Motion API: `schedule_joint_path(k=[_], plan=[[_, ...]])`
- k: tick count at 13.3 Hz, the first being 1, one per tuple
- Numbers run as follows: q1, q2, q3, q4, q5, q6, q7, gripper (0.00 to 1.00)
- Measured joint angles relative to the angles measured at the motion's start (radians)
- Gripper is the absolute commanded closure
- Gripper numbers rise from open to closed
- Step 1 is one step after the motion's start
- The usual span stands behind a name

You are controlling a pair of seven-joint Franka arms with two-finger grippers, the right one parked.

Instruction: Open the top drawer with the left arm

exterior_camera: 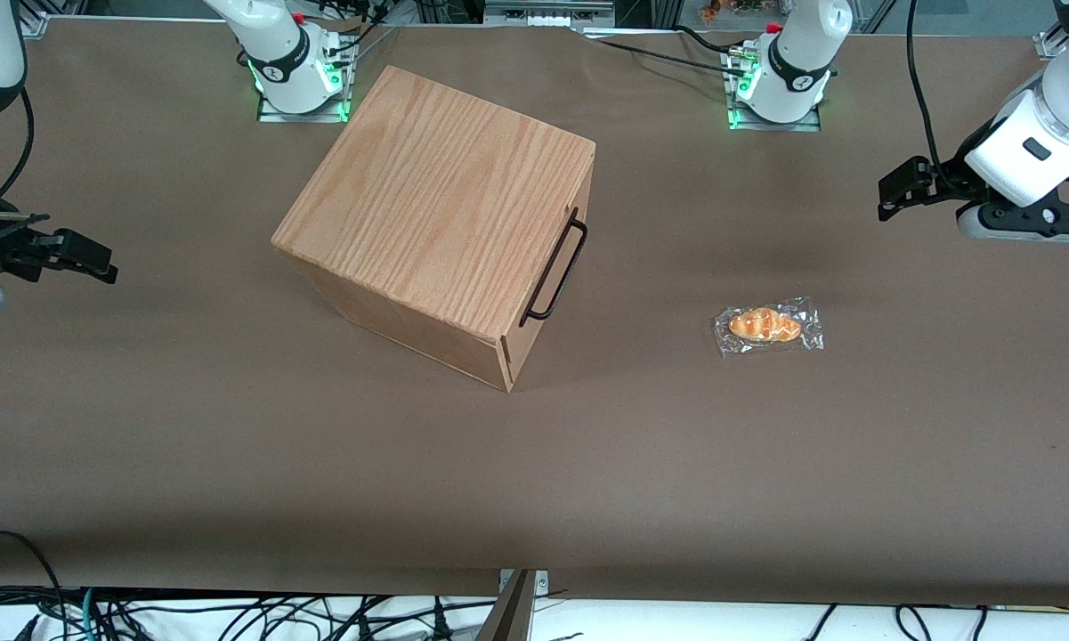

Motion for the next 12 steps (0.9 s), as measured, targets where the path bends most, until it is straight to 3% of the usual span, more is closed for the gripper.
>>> schedule_joint_path(k=[12], plan=[[0.001, 0.001, 0.001, 0.0, 0.0, -0.023, 0.0, 0.0]])
